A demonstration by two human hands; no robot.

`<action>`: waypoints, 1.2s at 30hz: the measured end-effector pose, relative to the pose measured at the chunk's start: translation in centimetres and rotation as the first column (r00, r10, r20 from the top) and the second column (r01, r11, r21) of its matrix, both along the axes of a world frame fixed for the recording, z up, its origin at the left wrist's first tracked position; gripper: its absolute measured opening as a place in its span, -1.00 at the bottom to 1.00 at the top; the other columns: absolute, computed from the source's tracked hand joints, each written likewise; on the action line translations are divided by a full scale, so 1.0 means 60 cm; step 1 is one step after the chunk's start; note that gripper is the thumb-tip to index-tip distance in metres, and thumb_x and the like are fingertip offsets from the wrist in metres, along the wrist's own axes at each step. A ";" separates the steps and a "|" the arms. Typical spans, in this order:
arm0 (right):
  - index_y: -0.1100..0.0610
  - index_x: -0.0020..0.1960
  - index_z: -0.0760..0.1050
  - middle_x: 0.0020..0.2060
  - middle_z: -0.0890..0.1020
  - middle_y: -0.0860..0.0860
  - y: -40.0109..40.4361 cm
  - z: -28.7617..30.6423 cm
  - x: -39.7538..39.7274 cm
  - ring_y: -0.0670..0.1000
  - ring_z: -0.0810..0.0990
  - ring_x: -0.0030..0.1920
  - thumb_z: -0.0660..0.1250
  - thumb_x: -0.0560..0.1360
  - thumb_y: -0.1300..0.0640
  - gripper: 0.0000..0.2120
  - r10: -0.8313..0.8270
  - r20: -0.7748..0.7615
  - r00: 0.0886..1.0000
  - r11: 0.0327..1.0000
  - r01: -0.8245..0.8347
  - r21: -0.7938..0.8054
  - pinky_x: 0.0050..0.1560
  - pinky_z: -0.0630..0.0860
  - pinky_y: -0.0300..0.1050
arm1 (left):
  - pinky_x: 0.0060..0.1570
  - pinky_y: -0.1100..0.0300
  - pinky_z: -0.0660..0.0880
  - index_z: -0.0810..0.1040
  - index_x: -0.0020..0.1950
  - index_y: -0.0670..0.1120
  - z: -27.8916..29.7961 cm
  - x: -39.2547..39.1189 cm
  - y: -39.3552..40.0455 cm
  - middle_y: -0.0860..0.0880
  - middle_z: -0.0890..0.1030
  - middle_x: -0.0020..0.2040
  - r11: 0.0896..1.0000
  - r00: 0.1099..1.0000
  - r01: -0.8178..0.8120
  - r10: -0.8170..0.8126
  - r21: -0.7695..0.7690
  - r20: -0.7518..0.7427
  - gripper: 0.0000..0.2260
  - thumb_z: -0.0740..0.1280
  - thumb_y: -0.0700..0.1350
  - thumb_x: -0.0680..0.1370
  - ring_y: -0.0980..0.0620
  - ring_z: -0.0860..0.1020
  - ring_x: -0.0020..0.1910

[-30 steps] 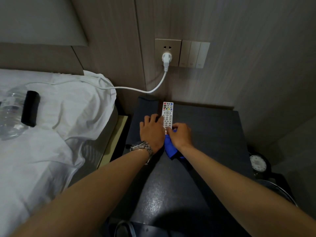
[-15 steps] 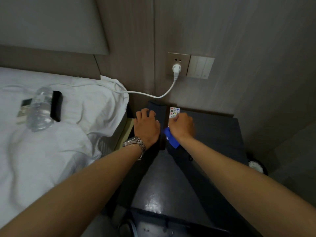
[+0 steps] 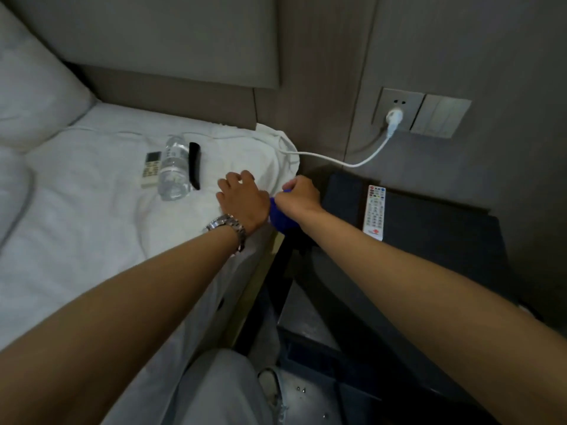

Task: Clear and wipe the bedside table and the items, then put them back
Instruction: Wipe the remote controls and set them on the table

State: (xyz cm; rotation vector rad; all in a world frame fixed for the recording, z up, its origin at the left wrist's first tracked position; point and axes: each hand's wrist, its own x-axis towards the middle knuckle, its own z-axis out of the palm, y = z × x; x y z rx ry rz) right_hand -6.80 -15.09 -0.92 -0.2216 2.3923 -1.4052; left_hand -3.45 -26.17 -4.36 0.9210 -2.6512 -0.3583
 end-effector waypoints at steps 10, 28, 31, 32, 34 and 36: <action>0.14 0.13 0.51 0.06 0.54 0.01 -0.116 -0.012 0.035 0.07 0.54 0.12 0.37 0.41 0.35 -0.68 0.010 -0.088 0.996 0.991 -0.021 -0.132 0.15 0.56 -0.05 | 0.37 -0.12 0.24 0.31 0.44 -0.10 0.003 0.011 -0.141 -0.24 0.37 0.40 0.947 0.962 -0.059 0.138 -0.317 0.234 -0.45 0.35 -0.05 0.47 -0.29 0.24 0.43; 0.15 0.11 0.50 -0.02 0.51 0.00 -0.120 -0.045 0.027 0.03 0.52 0.00 0.34 0.42 0.42 -0.68 0.006 -0.065 0.998 0.986 -0.017 -0.168 -0.08 0.53 -0.14 | 0.06 -0.02 0.53 0.36 0.36 -0.24 -0.025 -0.028 -0.154 -0.28 0.48 0.25 0.957 0.960 -0.126 0.184 -0.263 0.209 -0.58 0.36 -0.25 0.53 -0.25 0.41 0.29; 0.17 0.16 0.52 0.08 0.57 0.06 -0.115 -0.050 0.024 0.06 0.55 0.09 0.32 0.44 0.44 -0.66 0.015 -0.065 0.998 0.987 -0.026 -0.159 -0.05 0.48 -0.19 | -0.03 -0.01 0.54 0.41 0.28 -0.25 -0.018 -0.030 -0.157 -0.22 0.59 0.12 0.940 0.949 -0.107 0.194 -0.323 0.250 -0.68 0.33 -0.23 0.55 -0.18 0.49 0.18; 0.17 0.16 0.53 0.11 0.58 0.08 -0.113 -0.052 0.024 0.07 0.55 0.11 0.30 0.44 0.45 -0.65 0.013 -0.061 0.998 0.988 -0.022 -0.155 -0.01 0.50 -0.18 | -0.07 -0.01 0.52 0.43 0.24 -0.24 -0.015 -0.028 -0.158 -0.20 0.62 0.08 0.935 0.951 -0.092 0.185 -0.342 0.249 -0.72 0.32 -0.23 0.55 -0.17 0.51 0.14; 0.16 0.14 0.56 0.12 0.58 0.09 -0.111 -0.058 0.024 0.07 0.55 0.11 0.26 0.44 0.46 -0.64 -0.004 -0.060 0.998 0.989 -0.005 -0.147 0.03 0.52 -0.16 | -0.13 -0.02 0.47 0.45 0.20 -0.19 -0.013 -0.020 -0.156 -0.17 0.64 0.00 0.936 0.964 -0.062 0.145 -0.346 0.221 -0.77 0.30 -0.25 0.54 -0.18 0.52 0.09; 0.15 0.10 0.56 0.12 0.58 0.10 -0.107 -0.061 0.025 0.06 0.55 0.08 0.23 0.44 0.45 -0.66 -0.015 -0.061 0.998 0.991 0.006 -0.137 -0.02 0.49 -0.17 | -0.16 -0.02 0.47 0.44 0.19 -0.16 -0.013 -0.006 -0.153 -0.16 0.64 -0.05 0.950 0.984 -0.040 0.091 -0.309 0.153 -0.78 0.28 -0.24 0.55 -0.19 0.55 0.03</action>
